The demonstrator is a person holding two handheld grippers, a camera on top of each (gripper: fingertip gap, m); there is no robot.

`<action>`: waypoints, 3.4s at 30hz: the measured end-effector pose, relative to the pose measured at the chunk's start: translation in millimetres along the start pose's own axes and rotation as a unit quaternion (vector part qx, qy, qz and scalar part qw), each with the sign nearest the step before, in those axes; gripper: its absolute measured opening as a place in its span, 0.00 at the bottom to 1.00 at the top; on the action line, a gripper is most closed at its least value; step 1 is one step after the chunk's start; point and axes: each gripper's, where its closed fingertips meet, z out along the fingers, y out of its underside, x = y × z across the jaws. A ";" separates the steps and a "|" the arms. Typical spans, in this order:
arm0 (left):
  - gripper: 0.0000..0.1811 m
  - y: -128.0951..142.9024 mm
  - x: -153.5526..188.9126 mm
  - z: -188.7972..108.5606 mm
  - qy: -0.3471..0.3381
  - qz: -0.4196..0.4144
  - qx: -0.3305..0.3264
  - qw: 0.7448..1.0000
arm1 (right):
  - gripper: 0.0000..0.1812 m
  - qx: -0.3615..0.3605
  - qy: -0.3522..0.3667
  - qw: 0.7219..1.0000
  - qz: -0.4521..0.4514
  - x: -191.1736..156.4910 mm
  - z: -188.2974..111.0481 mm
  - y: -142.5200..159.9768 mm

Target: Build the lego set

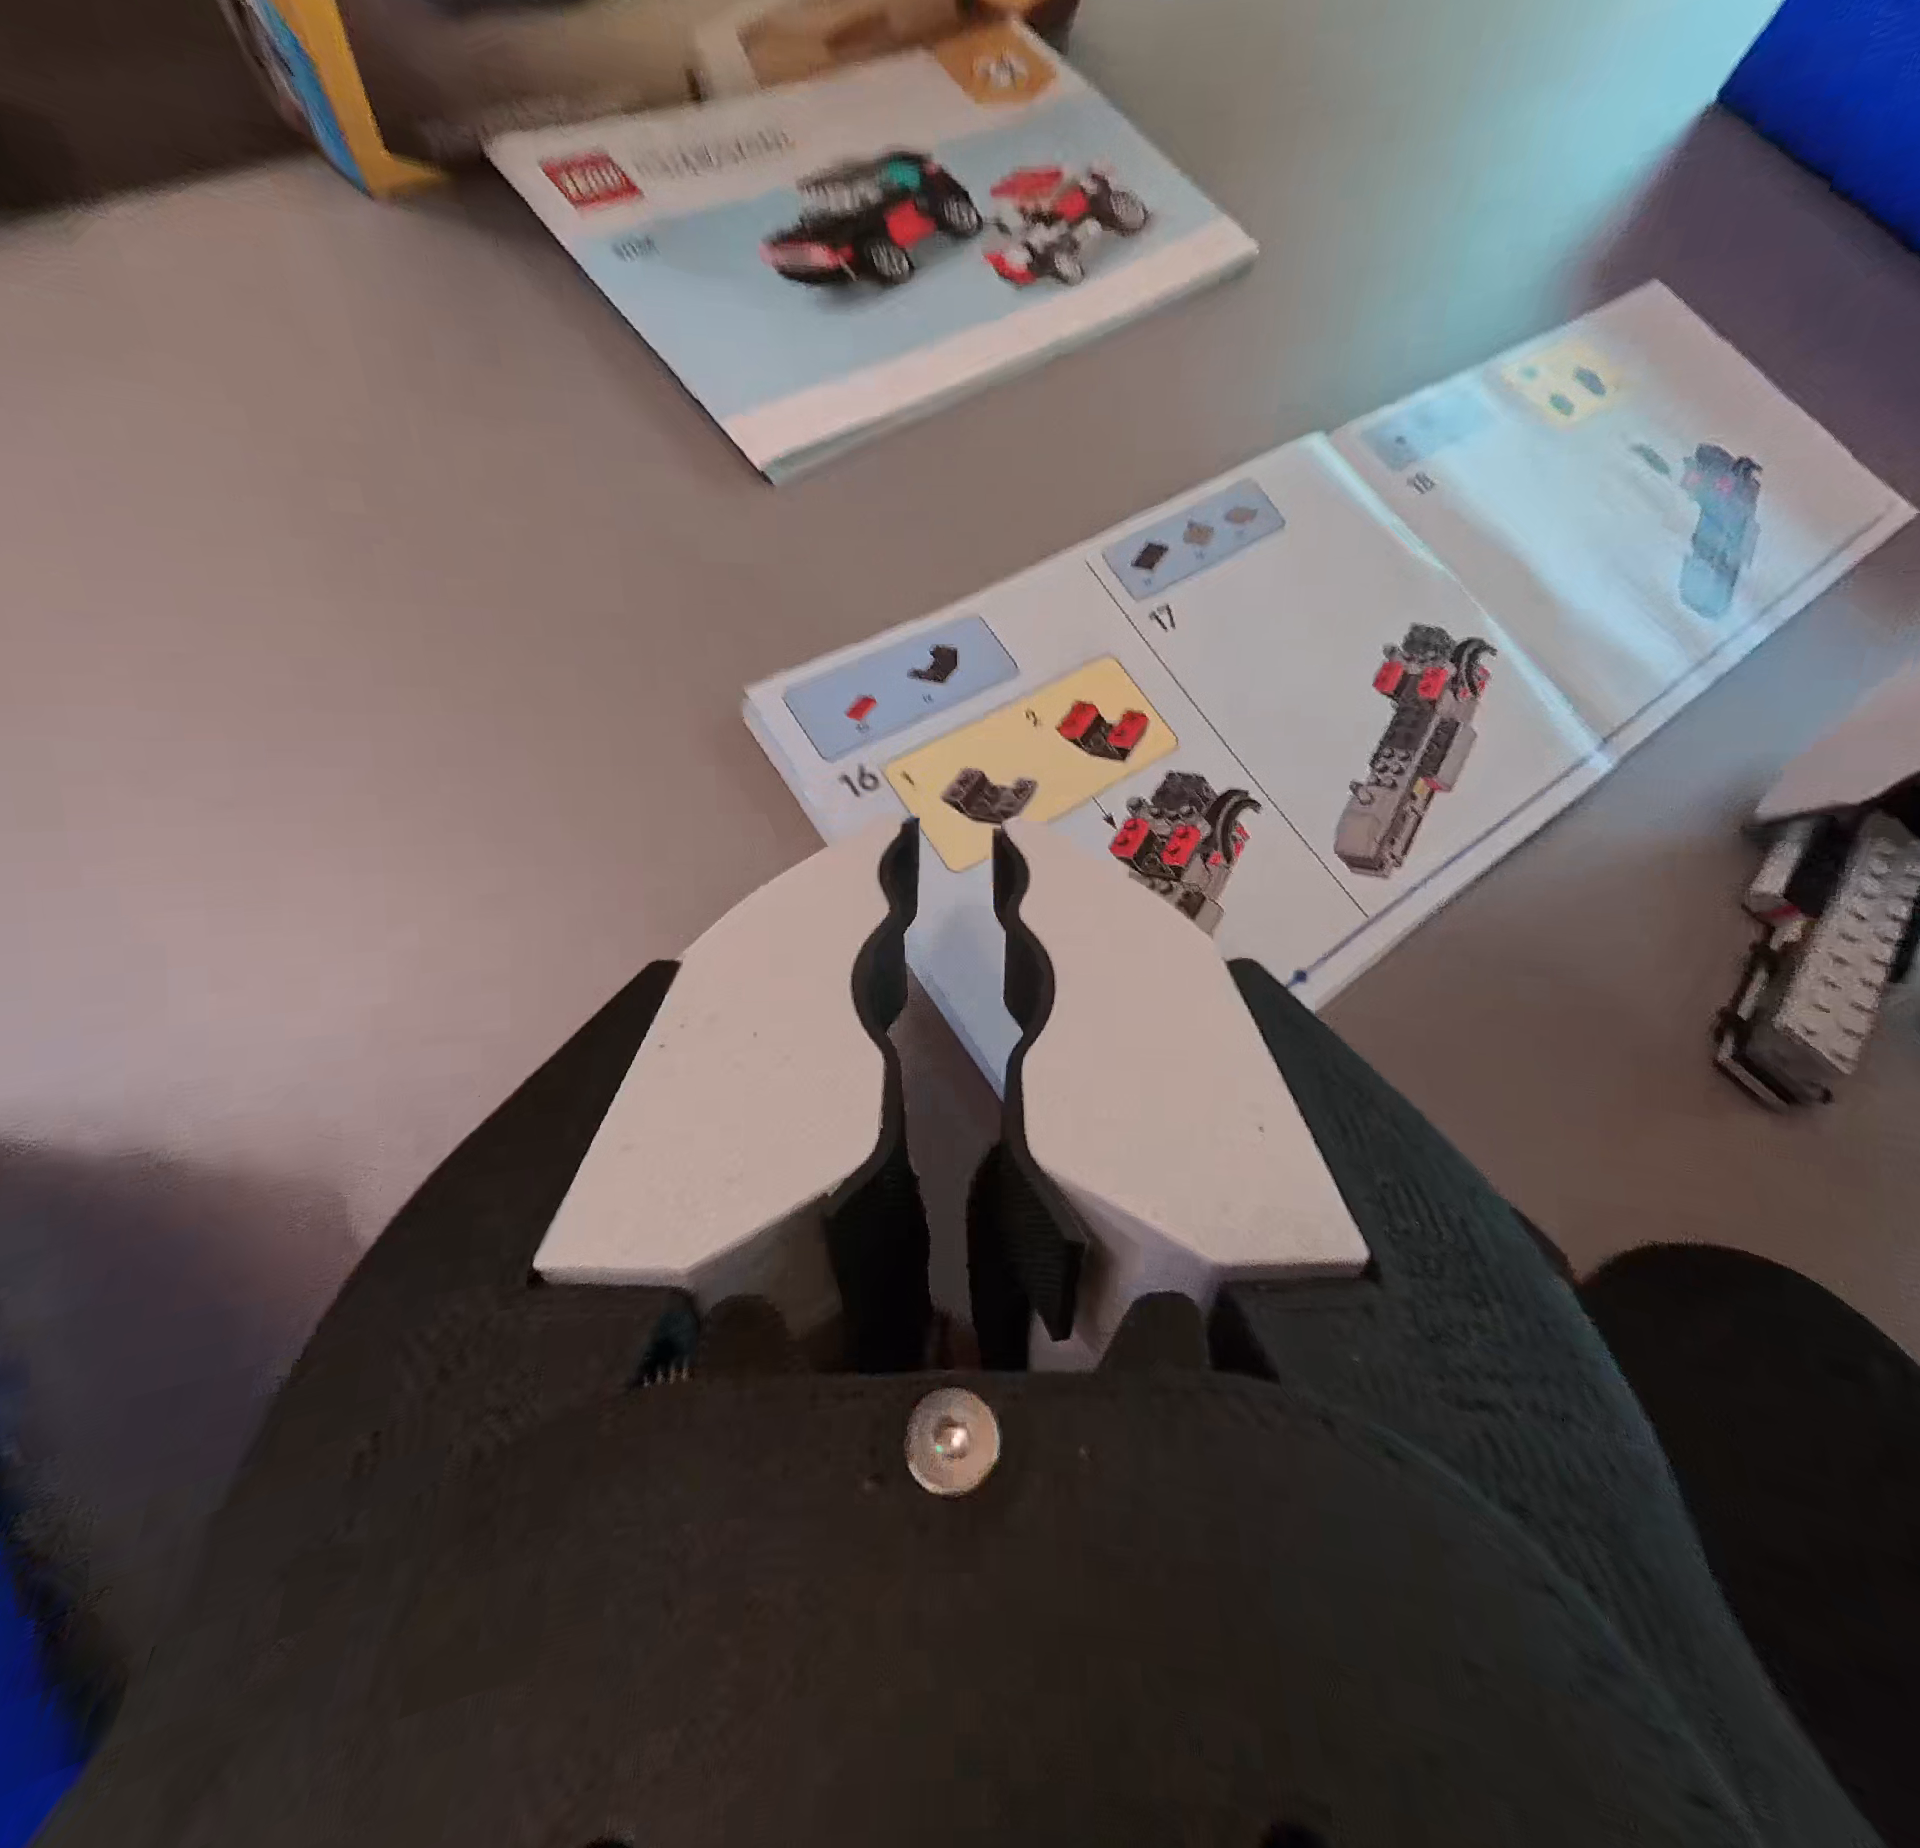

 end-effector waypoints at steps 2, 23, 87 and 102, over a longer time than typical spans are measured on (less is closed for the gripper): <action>0.08 7.6 6.4 4.6 0.026 -0.016 -0.024 0.999 | 0.36 0.082 -0.009 0.996 0.021 1.1 -17.2 -15.7; 0.04 44.4 69.1 7.0 0.143 -0.063 -0.096 0.983 | 0.24 0.180 0.207 0.903 0.332 116.0 -42.7 128.0; 0.21 -53.6 153.9 -115.8 0.036 -0.009 0.284 0.958 | 0.48 0.026 0.481 0.728 0.487 52.6 -162.1 310.9; 0.21 -63.8 201.9 -58.4 0.039 0.121 0.204 0.971 | 0.26 0.131 0.233 0.873 0.407 -3.5 -126.7 204.6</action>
